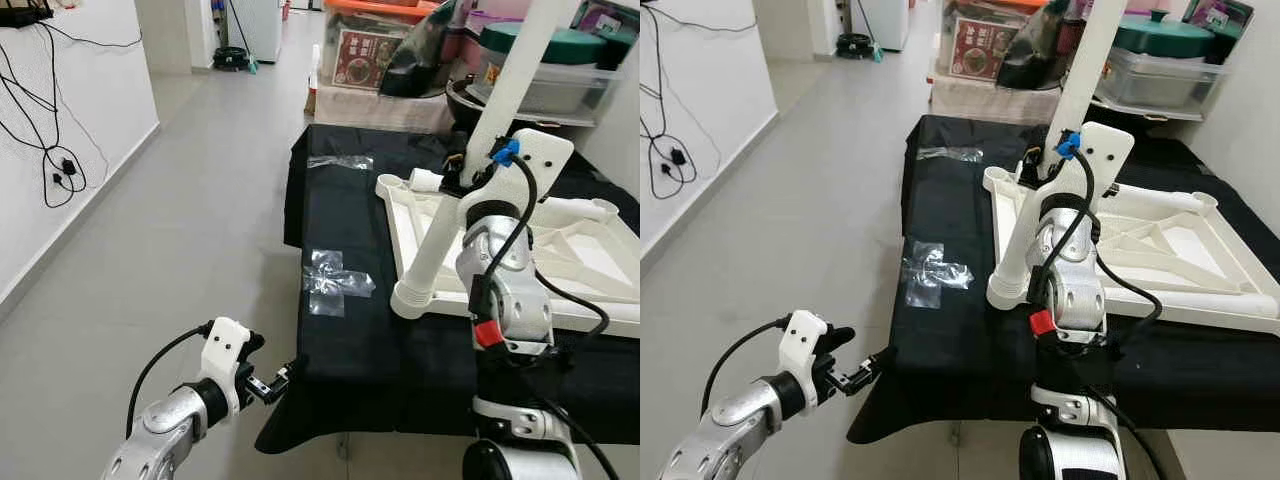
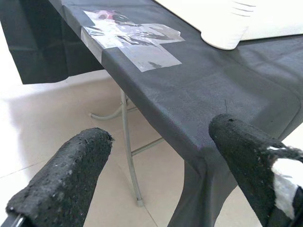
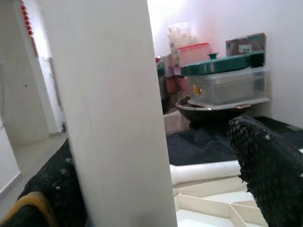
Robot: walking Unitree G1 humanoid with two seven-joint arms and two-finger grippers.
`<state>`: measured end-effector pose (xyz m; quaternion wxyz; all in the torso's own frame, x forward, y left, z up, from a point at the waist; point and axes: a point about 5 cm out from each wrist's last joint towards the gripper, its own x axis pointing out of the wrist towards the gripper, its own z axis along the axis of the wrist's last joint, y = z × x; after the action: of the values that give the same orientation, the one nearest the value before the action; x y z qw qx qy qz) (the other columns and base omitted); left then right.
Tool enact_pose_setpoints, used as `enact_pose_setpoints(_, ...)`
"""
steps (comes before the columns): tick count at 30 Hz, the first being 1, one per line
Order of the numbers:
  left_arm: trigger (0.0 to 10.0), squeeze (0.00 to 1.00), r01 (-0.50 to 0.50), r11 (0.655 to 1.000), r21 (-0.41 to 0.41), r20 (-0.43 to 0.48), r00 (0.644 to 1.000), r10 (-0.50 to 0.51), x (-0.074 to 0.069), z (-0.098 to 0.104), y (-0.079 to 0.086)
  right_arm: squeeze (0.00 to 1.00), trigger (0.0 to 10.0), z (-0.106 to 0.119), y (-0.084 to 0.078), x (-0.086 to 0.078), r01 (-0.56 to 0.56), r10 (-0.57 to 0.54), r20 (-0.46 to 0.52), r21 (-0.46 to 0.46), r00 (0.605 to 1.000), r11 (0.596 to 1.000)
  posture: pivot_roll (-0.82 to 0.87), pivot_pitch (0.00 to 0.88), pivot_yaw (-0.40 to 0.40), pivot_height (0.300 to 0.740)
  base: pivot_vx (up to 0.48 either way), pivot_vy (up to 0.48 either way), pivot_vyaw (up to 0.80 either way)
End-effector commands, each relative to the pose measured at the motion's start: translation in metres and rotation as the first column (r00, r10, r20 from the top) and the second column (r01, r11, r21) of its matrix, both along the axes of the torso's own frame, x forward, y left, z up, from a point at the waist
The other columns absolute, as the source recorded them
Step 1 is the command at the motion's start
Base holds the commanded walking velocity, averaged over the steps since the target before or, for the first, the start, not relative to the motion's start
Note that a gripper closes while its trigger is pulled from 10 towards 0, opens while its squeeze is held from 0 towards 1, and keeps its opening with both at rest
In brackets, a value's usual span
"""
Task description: Building children table
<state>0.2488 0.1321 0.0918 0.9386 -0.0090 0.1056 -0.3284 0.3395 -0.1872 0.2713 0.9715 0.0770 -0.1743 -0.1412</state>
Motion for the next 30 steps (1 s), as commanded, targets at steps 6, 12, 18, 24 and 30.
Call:
enact_pose_setpoints(6,10.0,0.0,0.007,1.0,0.017,-0.019,1.0,-0.007,-0.001,-0.005,0.002,1.0,10.0,0.007,-0.005,-0.013,-0.039,0.04,0.055,-0.02,0.998,0.999,-0.03,0.0,-0.087,0.74,0.0,0.0,0.0)
enact_pose_setpoints(12,10.0,0.0,0.009,1.0,0.013,-0.019,1.0,-0.008,0.0,-0.005,0.001,1.0,10.0,0.003,0.005,-0.021,-0.155,0.157,0.053,-0.046,0.986,0.987,-0.04,0.0,-0.083,0.74,0.0,0.0,0.0)
enact_pose_setpoints(18,10.0,0.0,0.008,1.0,0.016,-0.02,1.0,-0.008,0.0,-0.005,0.002,1.0,10.0,0.001,0.011,-0.026,-0.23,0.232,0.06,-0.043,0.971,0.972,-0.04,0.0,-0.08,0.74,0.0,0.0,0.0)
enact_pose_setpoints(24,10.0,0.0,0.006,1.0,0.017,-0.02,1.0,-0.006,0.0,-0.005,0.003,1.0,10.0,-0.006,0.009,-0.035,-0.274,0.277,0.05,-0.064,0.959,0.96,-0.05,0.0,-0.081,0.74,0.0,0.0,0.0)
enact_pose_setpoints(30,10.0,0.0,0.006,1.0,0.017,-0.021,1.0,-0.006,0.001,-0.006,0.003,1.0,10.0,-0.014,0.002,-0.039,-0.252,0.253,0.013,-0.076,0.967,0.965,-0.05,0.0,-0.075,0.74,0.0,0.0,0.0)
